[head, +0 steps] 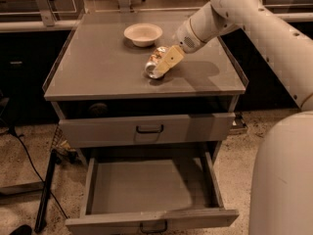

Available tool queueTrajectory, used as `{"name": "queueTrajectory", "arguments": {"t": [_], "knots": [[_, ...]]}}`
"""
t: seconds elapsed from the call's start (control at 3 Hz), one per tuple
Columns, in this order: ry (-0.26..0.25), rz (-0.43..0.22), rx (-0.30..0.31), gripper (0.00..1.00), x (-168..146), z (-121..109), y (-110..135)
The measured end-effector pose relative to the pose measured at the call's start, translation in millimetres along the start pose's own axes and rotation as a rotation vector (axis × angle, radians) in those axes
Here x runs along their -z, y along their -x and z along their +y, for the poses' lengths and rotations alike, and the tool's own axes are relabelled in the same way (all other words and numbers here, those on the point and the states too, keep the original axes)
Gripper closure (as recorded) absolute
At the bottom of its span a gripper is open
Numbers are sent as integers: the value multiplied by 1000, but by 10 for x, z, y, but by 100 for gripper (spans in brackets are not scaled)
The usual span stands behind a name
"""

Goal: Place orange can into middle drawer

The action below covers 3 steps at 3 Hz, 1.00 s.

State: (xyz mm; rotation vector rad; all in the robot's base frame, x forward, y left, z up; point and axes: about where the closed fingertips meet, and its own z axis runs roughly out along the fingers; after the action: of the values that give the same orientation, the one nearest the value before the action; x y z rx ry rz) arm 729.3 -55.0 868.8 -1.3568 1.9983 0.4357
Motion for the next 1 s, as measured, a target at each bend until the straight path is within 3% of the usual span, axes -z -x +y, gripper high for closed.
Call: {"name": "queueTrajectory", "arguments": {"t": [1.0], "knots": [[39,7,0,0,-287,58,24]]}}
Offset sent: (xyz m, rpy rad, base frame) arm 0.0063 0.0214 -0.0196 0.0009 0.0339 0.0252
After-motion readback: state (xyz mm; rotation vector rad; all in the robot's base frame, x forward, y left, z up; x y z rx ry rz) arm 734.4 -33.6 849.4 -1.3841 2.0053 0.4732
